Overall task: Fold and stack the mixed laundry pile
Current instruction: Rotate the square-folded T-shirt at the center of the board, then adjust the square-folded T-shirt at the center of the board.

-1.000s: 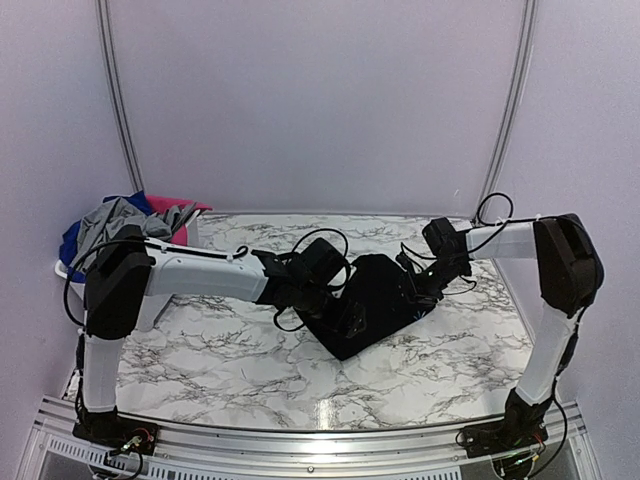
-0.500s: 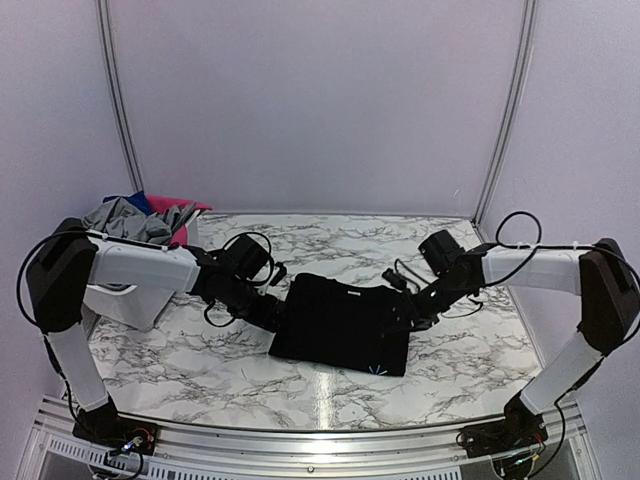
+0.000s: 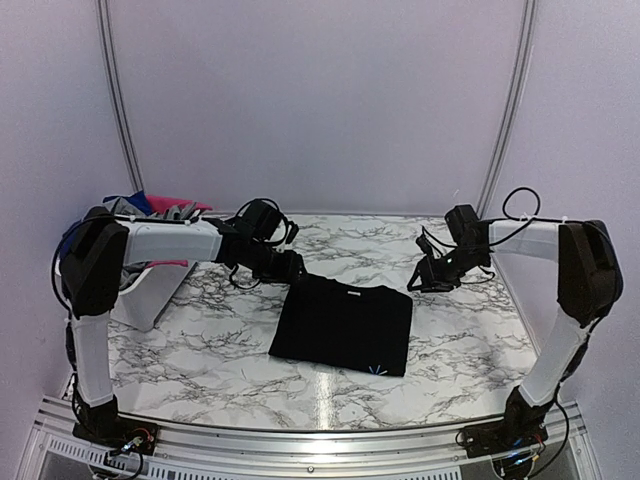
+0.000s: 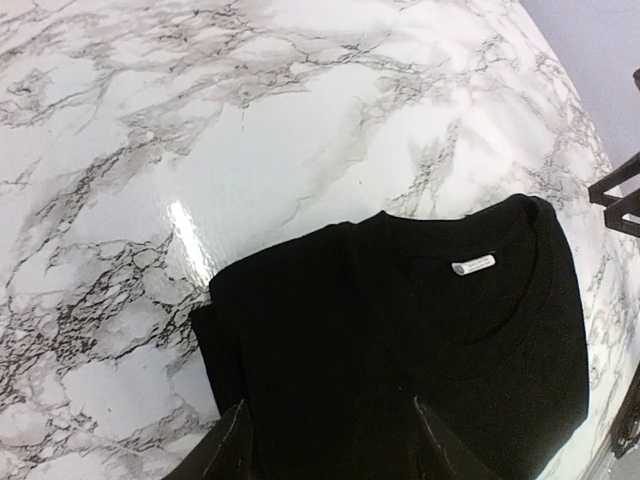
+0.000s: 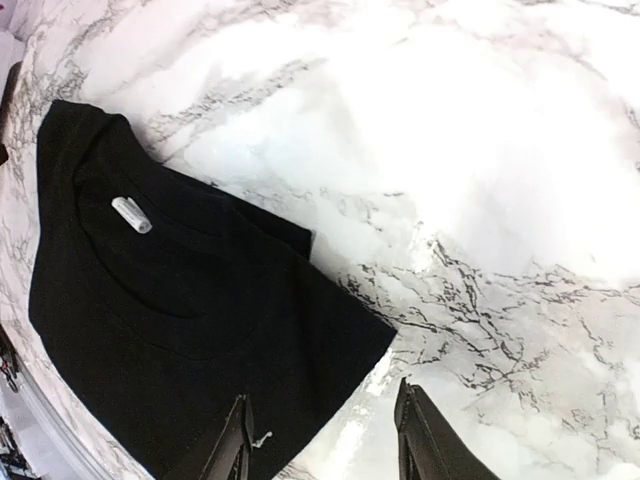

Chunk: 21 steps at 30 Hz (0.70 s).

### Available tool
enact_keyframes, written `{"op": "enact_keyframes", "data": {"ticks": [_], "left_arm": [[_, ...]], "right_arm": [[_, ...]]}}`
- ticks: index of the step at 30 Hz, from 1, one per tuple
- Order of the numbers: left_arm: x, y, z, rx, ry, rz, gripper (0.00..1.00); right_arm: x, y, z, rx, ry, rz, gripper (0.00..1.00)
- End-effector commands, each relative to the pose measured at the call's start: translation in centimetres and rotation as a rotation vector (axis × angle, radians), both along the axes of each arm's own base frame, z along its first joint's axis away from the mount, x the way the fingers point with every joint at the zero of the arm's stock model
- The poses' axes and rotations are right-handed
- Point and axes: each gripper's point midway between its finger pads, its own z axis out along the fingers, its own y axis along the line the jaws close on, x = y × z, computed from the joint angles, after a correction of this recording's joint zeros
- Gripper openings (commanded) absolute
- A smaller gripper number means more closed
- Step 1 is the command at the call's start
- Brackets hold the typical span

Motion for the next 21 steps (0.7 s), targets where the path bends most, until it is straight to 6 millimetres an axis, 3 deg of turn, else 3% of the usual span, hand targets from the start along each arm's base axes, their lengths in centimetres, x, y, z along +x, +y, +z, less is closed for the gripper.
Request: {"op": "enact_keyframes", "data": {"ticks": [1, 12, 21], "left_arm": [[1.2, -0.5, -2.0, 0.001, 0.052, 0.032, 0.53], [3.4, -1.2, -4.6, -0.009, 0.096, 0.062, 0.46], [4.6, -1.8, -5.9, -0.016, 0.112, 0.072, 0.38]], "right_arm": [[1.3, -0.1, -1.0, -0.031, -0.001, 0.026, 0.45], [1.6, 0.2, -3.9, -0.03, 0.047, 0.05, 0.46], [2.3, 0.7, -4.9, -0.012, 0.062, 0.061, 0.43]]}}
